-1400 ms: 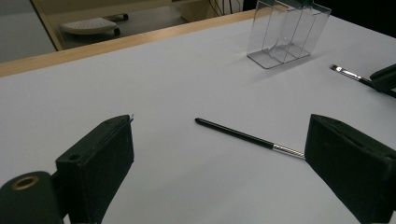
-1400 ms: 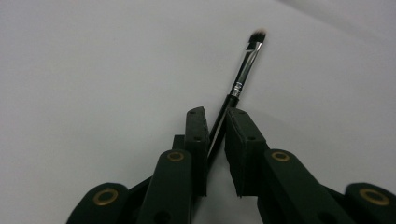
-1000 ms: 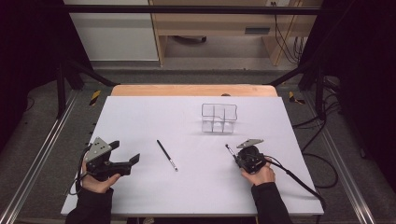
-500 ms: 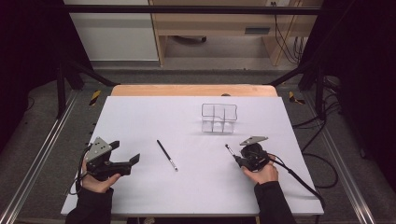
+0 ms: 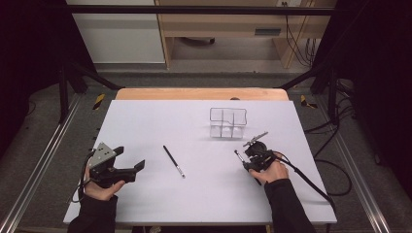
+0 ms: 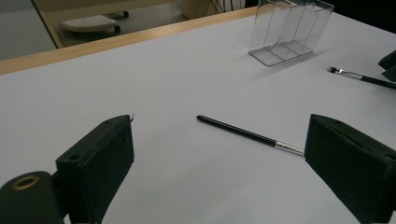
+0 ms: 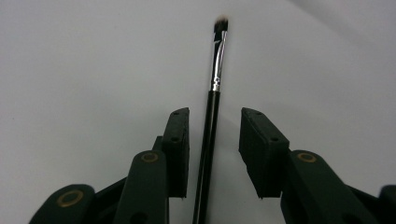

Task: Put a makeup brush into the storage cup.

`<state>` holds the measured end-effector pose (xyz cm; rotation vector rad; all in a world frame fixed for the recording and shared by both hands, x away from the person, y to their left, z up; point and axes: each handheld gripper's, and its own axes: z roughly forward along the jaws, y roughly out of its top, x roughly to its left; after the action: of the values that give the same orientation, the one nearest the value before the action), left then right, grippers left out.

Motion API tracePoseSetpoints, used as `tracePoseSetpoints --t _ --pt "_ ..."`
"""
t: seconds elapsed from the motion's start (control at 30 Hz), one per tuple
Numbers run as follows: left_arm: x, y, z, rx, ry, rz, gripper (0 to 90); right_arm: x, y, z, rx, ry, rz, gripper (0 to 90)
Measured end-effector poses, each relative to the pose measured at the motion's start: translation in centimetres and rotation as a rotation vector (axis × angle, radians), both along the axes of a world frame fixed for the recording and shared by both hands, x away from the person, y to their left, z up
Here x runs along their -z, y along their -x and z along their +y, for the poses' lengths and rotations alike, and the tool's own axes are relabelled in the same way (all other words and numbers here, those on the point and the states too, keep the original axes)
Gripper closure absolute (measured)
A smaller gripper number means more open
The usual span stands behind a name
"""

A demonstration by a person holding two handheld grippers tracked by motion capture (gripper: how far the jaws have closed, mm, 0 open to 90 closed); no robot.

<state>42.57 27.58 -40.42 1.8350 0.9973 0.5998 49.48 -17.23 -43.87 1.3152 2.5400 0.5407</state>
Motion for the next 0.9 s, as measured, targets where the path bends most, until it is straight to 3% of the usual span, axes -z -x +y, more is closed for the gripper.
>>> tracePoseSetpoints --t 0.37,0.9 --pt "0.1 -0.1 0.0 -0.001 -0.003 0.004 7.5 0.8 -0.9 0.3 -0.004 0.027 0.073 70.2" --pt "0.2 -0.1 -0.1 0.001 -0.008 0.01 7.5 1.0 -1.9 1.0 -0.001 0.052 0.122 77.3"
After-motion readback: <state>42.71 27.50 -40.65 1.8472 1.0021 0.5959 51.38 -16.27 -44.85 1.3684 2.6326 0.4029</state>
